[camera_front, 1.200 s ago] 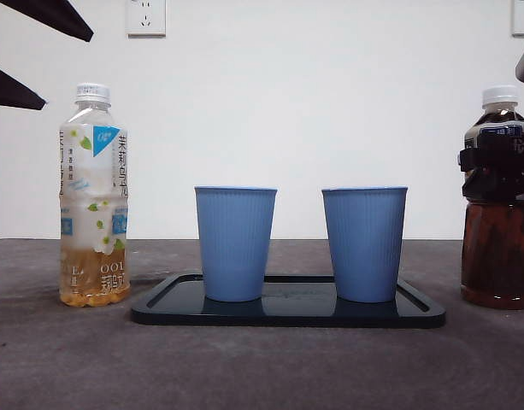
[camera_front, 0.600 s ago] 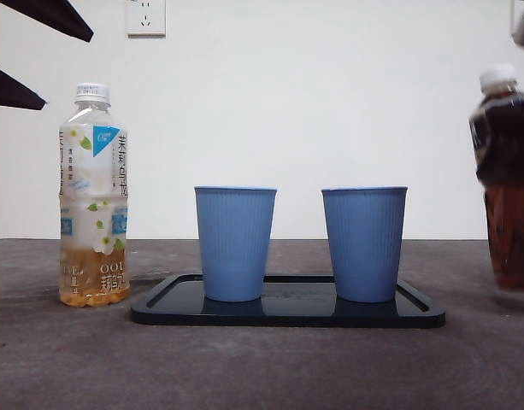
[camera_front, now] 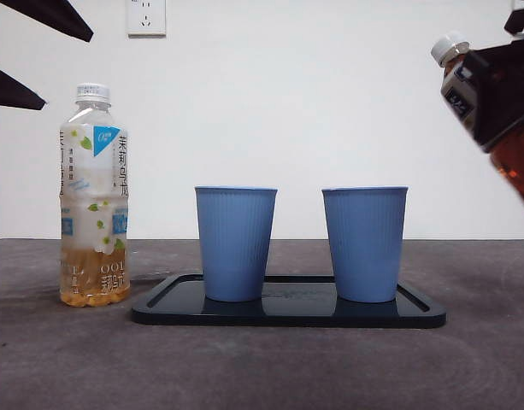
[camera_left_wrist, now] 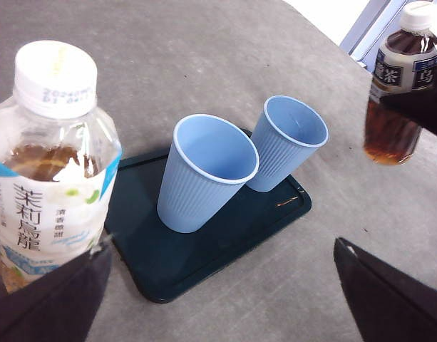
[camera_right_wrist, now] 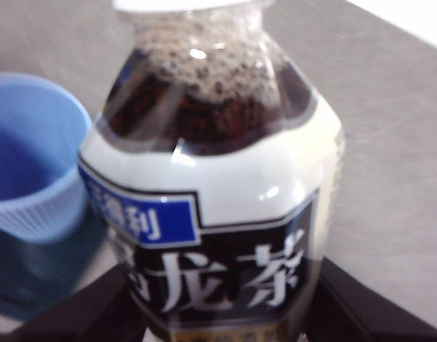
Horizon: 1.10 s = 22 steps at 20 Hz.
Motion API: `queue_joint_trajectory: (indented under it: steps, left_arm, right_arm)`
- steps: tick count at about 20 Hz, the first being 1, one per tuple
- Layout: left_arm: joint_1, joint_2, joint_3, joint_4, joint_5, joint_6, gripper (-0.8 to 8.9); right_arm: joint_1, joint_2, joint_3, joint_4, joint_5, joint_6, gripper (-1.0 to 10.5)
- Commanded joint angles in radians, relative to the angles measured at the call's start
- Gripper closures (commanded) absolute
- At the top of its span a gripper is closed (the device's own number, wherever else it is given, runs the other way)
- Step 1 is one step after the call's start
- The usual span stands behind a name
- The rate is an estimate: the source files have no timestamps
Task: Pour the drink into the cup
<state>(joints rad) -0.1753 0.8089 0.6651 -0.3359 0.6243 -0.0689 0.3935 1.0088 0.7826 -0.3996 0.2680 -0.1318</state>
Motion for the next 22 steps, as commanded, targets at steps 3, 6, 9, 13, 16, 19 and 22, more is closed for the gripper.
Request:
queue_joint_trajectory:
  steps: [3, 6, 9, 13, 16, 19, 22]
  left_arm:
    - [-0.012, 0.007, 0.014, 0.009, 0.0, 0.005, 3.18]
    - [-0.021, 0.007, 0.014, 0.01, 0.0, 0.005, 3.18]
    - [-0.024, 0.006, 0.014, 0.011, 0.0, 0.005, 3.18]
    - [-0.024, 0.002, 0.014, 0.011, 0.0, 0.005, 3.18]
    - [-0.024, 0.001, 0.014, 0.009, 0.0, 0.005, 3.18]
    - [-0.024, 0.001, 0.014, 0.01, 0.0, 0.005, 3.18]
    - [-0.024, 0.001, 0.014, 0.01, 0.0, 0.005, 3.18]
  right_arm:
    - [0.044, 0.024, 0.112, -0.057, 0.055, -0.133, 7.4]
    - [0.077, 0.053, 0.153, -0.117, 0.091, -0.185, 7.4]
    - [0.116, 0.094, 0.19, -0.173, 0.144, -0.232, 7.4]
    - [0.168, 0.161, 0.233, -0.216, 0.239, -0.299, 7.4]
    - [0.202, 0.222, 0.266, -0.237, 0.312, -0.35, 7.4]
    - [0.23, 0.286, 0.283, -0.255, 0.398, -0.413, 7.4]
    - [0.241, 0.331, 0.284, -0.274, 0.455, -0.428, 7.4]
